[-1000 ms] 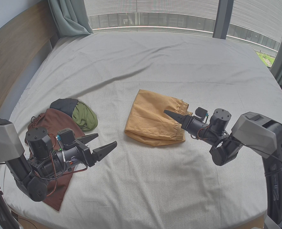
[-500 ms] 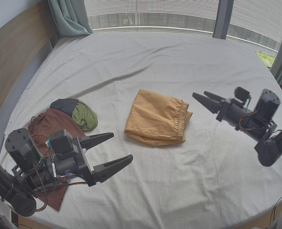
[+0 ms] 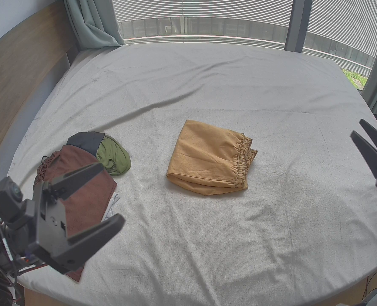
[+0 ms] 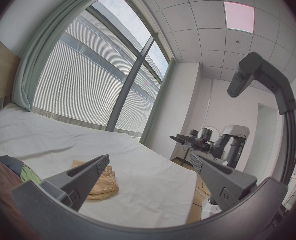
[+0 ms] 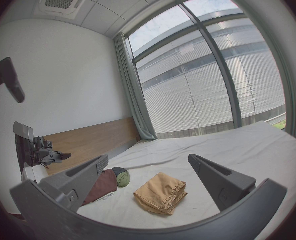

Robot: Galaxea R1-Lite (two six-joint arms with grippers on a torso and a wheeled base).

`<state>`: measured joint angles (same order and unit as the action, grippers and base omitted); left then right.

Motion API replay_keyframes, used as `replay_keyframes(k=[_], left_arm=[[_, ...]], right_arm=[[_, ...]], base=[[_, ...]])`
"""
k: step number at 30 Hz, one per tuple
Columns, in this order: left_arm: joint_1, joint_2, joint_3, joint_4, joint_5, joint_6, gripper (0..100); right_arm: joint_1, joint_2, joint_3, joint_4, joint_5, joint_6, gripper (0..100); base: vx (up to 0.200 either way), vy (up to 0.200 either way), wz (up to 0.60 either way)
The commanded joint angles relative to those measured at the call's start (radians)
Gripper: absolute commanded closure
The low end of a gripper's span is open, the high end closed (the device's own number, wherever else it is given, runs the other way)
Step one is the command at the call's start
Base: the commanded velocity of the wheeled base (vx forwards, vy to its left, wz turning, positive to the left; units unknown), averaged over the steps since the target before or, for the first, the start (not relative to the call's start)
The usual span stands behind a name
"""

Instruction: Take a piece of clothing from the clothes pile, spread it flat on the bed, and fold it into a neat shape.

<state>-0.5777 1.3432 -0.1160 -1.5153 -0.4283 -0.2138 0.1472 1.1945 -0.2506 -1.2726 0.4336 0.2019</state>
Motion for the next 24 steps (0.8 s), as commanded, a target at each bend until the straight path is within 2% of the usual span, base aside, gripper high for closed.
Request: replay_keyframes(k=[1,6,7,8,14,16,18,20,23,24], left_arm=[[0.085,-0.271,0.085,0.064,0.042,-0.002,0],[0.142,-0.392,0.085,0.178,0.042,0.001,0],[0.142,-0.392,0.085,0.178,0.042,0.001,0],[0.157,-0.46,0.093,0.25,0.042,0.002,0],[0.233,-0.668,0.116,0.472,0.028,-0.002,0],[0.266,-0.756,0.116,0.589,0.025,-0.001,0],[0.28,-0.788,0.116,0.635,0.017,-0.001,0],[0.315,-0.872,0.116,0.722,-0.015,-0.002,0],[0.346,-0.941,0.114,0.79,-0.027,-0.004,0],[0.358,-0.981,0.114,0.823,-0.029,-0.004,0]], right_arm=[[-0.077,-0.444,0.111,0.203,-0.007,-0.013,0],[-0.069,-0.682,0.102,0.496,0.005,-0.013,0],[-0.069,-0.682,0.102,0.496,0.005,-0.013,0],[-0.069,-0.77,0.103,0.611,0.005,-0.016,0],[-0.074,-1.012,0.146,0.863,0.005,-0.021,0],[-0.08,-1.11,0.157,0.975,0.005,-0.021,0],[-0.08,-1.125,0.163,0.998,-0.003,-0.024,0],[-0.08,-1.118,0.197,0.981,-0.018,-0.076,0],[-0.081,-1.118,0.249,0.975,-0.067,-0.134,0],[-0.081,-1.118,0.251,1.009,-0.102,-0.17,0]], base=[[0.0,0.0,0.0],[0.0,0.0,0.0],[0.0,0.0,0.0],[0.0,0.0,0.0],[0.0,0.0,0.0],[0.0,0.0,0.0],[0.0,0.0,0.0],[0.0,0.0,0.0],[0.0,0.0,0.0],[0.0,0.0,0.0]])
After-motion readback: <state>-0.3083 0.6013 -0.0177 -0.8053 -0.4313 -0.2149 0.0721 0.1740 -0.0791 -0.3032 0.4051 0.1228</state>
